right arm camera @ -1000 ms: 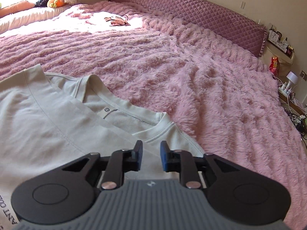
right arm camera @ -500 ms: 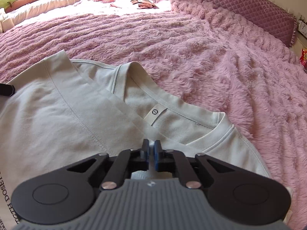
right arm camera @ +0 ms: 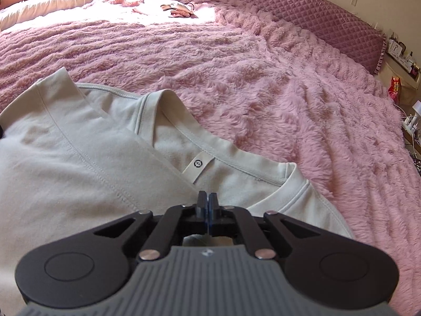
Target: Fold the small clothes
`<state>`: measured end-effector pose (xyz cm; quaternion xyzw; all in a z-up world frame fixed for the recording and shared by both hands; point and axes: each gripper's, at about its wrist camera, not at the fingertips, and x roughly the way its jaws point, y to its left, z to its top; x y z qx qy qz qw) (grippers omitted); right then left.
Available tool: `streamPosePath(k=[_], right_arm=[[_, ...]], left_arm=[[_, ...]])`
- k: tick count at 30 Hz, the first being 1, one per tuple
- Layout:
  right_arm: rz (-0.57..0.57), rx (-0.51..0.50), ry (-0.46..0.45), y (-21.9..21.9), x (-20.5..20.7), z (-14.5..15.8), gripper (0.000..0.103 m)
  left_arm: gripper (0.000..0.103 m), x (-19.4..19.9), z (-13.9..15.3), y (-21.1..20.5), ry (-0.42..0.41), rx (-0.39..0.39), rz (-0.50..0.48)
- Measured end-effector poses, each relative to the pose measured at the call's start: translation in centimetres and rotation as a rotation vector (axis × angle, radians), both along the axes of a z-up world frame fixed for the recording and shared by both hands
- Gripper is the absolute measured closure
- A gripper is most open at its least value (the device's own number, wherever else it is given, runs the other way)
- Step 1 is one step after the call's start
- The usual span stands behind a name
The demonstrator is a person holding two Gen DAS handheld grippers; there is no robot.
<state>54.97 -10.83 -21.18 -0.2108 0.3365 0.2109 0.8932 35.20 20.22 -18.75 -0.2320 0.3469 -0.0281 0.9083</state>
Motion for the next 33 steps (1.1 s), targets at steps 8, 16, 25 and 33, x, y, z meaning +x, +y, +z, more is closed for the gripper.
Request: streamPosePath(k=[8, 16, 25, 33], right_arm=[[-0.025, 0.178, -0.088, -6.7, -4.0, 4.6, 0.089], [-0.31, 0.239, -0.082, -17.4, -4.8, 4.9, 0.07], [-0.377, 0.292, -0.034, -19.5, -3.8, 2.5, 0.063], [-0.412, 0.246, -0.095, -17.9, -3.7, 2.2, 0.101]], left_arm=[[0.076, 0.0, 3.4, 0.1, -0.138, 0.071, -0.024], [0.075, 5.2, 3.0, 0.0, -0.072, 0.096, 0.013], [0.093, 7.1, 1.2, -1.2, -0.017, 0.075, 0.004], [0.095, 6.9, 2.1, -1.8, -0.046, 0.15, 0.071]])
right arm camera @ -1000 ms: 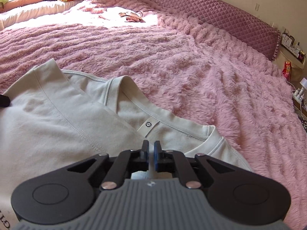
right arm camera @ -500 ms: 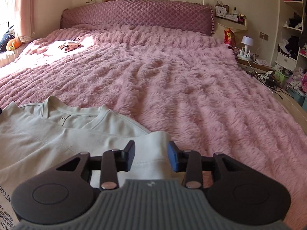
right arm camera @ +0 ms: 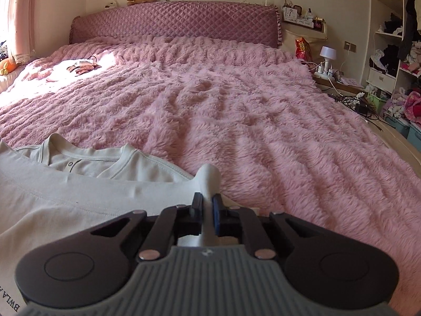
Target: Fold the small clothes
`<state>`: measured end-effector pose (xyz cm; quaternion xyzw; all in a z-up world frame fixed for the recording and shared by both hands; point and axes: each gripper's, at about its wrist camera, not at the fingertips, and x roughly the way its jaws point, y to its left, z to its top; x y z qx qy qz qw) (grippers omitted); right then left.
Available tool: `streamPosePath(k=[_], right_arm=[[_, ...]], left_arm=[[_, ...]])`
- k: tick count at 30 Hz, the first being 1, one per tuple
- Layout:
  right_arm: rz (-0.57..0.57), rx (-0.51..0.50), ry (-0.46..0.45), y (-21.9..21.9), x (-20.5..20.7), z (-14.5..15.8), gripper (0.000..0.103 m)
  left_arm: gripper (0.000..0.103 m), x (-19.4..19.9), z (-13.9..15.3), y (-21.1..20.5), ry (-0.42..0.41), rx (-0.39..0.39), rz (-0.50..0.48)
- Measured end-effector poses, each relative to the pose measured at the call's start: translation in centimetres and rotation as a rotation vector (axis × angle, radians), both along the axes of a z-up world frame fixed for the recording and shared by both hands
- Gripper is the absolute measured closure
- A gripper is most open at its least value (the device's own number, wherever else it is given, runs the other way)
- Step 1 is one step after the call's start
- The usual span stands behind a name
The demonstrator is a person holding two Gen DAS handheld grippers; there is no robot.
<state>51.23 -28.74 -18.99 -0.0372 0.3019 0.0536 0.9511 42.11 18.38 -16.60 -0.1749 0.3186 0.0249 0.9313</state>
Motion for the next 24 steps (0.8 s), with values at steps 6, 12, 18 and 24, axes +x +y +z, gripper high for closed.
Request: streamPosePath(k=[6, 12, 18, 24], right_arm=[[-0.04, -0.12, 0.042, 1.2, -0.1, -1.5, 0.08], [0.021, 0.065, -0.035, -1.6, -5.5, 2.7, 0.068], [0.046, 0.188, 0.009, -4.8, -15.0, 3.7, 0.061], [0.012, 0.054, -0.03, -2.2, -22.6, 3.2, 0.061]], left_arm=[[0.081, 0.4, 0.0, -2.0, 0.075, 0.145, -0.018], [0.07, -4.8, 3.7, 1.6, -0.053, 0.039, -0.053], [0.07, -12.7, 4.2, 4.2, -0.046, -0.034, -0.097], [0.062, -16.3, 2.2, 5.7, 0.009, -0.125, -0.082]])
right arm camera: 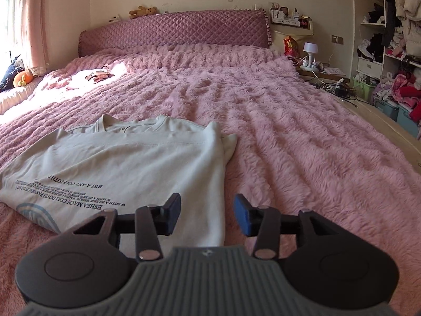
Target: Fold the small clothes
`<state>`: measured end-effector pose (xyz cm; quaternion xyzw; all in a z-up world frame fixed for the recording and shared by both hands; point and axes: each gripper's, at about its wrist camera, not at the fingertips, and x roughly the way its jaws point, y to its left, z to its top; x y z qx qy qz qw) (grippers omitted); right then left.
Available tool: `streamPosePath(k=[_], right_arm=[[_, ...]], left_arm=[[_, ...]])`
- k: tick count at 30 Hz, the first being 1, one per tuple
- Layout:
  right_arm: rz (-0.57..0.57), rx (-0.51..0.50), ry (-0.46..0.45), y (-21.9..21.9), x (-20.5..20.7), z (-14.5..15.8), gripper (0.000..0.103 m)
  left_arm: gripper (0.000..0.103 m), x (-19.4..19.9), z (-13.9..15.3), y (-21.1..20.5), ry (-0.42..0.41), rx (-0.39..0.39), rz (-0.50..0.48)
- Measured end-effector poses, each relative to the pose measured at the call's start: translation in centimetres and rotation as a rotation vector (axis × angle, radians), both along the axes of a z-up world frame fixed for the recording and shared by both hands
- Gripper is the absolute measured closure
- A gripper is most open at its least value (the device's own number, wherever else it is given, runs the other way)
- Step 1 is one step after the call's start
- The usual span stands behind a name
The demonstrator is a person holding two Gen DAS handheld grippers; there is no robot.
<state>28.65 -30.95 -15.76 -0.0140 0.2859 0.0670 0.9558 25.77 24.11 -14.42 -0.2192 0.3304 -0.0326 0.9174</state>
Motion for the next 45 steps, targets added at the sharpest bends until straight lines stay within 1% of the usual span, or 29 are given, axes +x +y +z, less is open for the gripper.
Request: streamPosePath(k=[2, 4, 6, 8, 10, 13, 14, 15, 18, 19, 20, 21, 23, 25, 26, 27, 28, 29, 31, 32, 33, 35, 36, 37, 39, 41, 44, 45], right_arm=[[0.033, -0.03, -0.002, 2.9, -1.7, 0.1, 0.06], [0.078, -0.057, -0.004, 6.3, -3.0, 0.1, 0.052], [0.122, -0.095, -0.007, 10.1, -4.1, -0.5, 0.052], [0.131, -0.112, -0.017, 12.9, -4.6, -1.5, 0.052], [0.129, -0.136, -0.053, 14.9, -5.0, -2.2, 0.052], [0.077, -0.233, -0.091, 16.0, -4.8, -3.0, 0.052], [0.057, -0.24, -0.092, 15.7, -4.6, -3.0, 0.052], [0.043, -0.23, -0.09, 15.0, -4.3, -2.9, 0.052], [-0.009, -0.19, -0.06, 11.9, -4.0, -2.8, 0.05], [-0.015, -0.187, -0.051, 11.1, -3.9, -2.9, 0.05], [-0.025, -0.189, -0.043, 10.4, -3.8, -3.0, 0.05], [-0.045, -0.189, -0.036, 9.7, -3.7, -3.0, 0.05], [-0.074, -0.185, -0.018, 8.7, -3.5, -3.1, 0.05], [-0.11, -0.178, -0.008, 7.9, -3.4, -3.1, 0.05], [-0.119, -0.155, -0.001, 7.4, -3.4, -3.0, 0.05], [-0.125, -0.138, 0.002, 7.2, -3.4, -2.9, 0.05], [-0.127, -0.133, 0.003, 7.3, -3.4, -2.8, 0.049], [-0.119, -0.137, -0.002, 7.6, -3.5, -2.6, 0.049], [-0.073, -0.134, -0.03, 9.1, -3.8, -2.0, 0.048], [-0.036, -0.139, -0.05, 10.4, -4.1, -1.6, 0.047], [0.01, -0.146, -0.071, 11.9, -4.3, -1.3, 0.043], [0.117, -0.157, -0.113, 15.4, -4.9, -0.8, 0.041], [0.164, -0.154, -0.124, 16.9, -5.0, -0.7, 0.041], [0.237, -0.15, -0.136, 19.3, -5.2, -0.6, 0.042], [0.328, -0.15, -0.155, 22.9, -5.4, -0.9, 0.042], [0.418, -0.185, -0.173, 27.5, -5.4, -1.7, 0.042], [0.507, -0.238, -0.18, 32.8, -5.1, -3.1, 0.042], [0.522, -0.263, -0.177, 34.2, -4.9, -3.6, 0.042]], left_arm=[[0.062, 0.2, -0.9, 0.4, 0.021, -0.036, 0.006], [0.062, 0.6, -2.4, 1.2, 0.047, -0.115, 0.01], [0.062, 0.8, -3.6, 2.0, 0.054, -0.212, 0.011], [0.062, 0.9, -4.4, 2.4, 0.055, -0.278, 0.024], [0.062, 0.8, -4.6, 2.5, 0.045, -0.293, 0.019], [0.06, 0.1, -4.7, 2.7, 0.035, -0.321, -0.025], [0.056, -0.2, -4.7, 2.7, 0.032, -0.316, -0.046], [0.055, -0.4, -4.8, 2.5, 0.034, -0.302, -0.075], [0.055, -0.9, -5.2, 1.8, 0.034, -0.233, -0.151], [0.061, -1.0, -5.2, 1.6, 0.026, -0.21, -0.164], [0.082, -1.2, -5.3, 1.3, 0.026, -0.186, -0.173], [0.09, -1.1, -5.3, 1.2, 0.027, -0.177, -0.185], [0.092, -1.3, -5.0, 1.0, 0.004, -0.144, -0.183], [0.092, -1.8, -4.3, 0.4, 0.007, -0.079, -0.184], [0.092, -1.6, -4.3, 0.0, 0.03, -0.036, -0.19], [0.092, -1.4, -4.5, -0.5, 0.071, 0.006, -0.216], [0.092, -1.3, -4.5, -1.0, 0.095, 0.054, -0.24], [0.091, -1.2, -4.4, -1.5, 0.105, 0.086, -0.256], [0.087, -0.7, -4.0, -1.5, 0.141, 0.079, -0.274], [0.085, -0.4, -3.7, -1.1, 0.151, 0.051, -0.279], [0.08, -0.2, -3.5, -0.5, 0.155, 0.018, -0.285], [0.076, 0.5, -2.9, 0.6, 0.143, -0.02, -0.267], [0.075, 0.9, -2.6, 1.1, 0.134, -0.029, -0.253], [0.075, 1.3, -2.4, 1.4, 0.119, -0.038, -0.237], [0.067, 2.6, -2.3, 2.3, 0.107, -0.076, -0.207], [0.066, 4.4, -2.4, 2.8, 0.106, -0.119, -0.17], [0.066, 6.9, -3.1, 3.3, 0.109, -0.197, -0.141], [0.066, 8.0, -3.5, 3.5, 0.118, -0.236, -0.136]])
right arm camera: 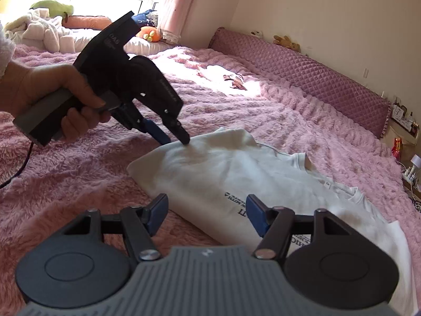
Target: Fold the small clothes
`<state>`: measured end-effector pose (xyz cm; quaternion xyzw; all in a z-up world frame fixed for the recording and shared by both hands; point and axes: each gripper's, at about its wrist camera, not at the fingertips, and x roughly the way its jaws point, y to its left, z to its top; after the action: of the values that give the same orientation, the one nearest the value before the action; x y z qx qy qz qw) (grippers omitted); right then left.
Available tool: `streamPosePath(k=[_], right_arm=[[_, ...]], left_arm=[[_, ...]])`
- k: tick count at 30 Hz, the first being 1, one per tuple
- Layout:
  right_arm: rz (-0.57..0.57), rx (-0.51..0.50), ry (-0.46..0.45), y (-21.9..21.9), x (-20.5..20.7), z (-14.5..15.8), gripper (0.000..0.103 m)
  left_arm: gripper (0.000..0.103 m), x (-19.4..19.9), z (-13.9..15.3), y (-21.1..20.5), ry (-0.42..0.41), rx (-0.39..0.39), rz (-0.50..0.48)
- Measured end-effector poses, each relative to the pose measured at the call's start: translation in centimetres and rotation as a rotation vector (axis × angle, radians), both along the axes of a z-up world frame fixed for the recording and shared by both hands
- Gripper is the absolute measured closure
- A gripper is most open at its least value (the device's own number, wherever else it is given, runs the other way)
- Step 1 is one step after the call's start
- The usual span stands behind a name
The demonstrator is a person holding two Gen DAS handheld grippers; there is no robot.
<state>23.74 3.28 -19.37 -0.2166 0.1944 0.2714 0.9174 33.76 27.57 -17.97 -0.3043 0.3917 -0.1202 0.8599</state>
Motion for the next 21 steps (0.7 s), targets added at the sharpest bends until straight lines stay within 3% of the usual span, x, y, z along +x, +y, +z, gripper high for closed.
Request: streamPosePath(k=[6, 11, 21], right_arm=[[0.053, -0.17, -0.047, 5.3, 0.8, -3.0, 0.042], [0.079, -0.226, -0.105, 7.2, 1.1, -4.1, 0.042], [0.09, -0.287, -0.235, 9.9, 2.7, -4.9, 0.042]], left_arm=[[0.058, 4.0, -2.5, 0.7, 0.04, -0.17, 0.056], [0.057, 6.5, -3.8, 1.3, 0.061, -0.278, 0.104], [0.048, 10.4, -3.9, 0.3, 0.096, -0.33, 0.159]])
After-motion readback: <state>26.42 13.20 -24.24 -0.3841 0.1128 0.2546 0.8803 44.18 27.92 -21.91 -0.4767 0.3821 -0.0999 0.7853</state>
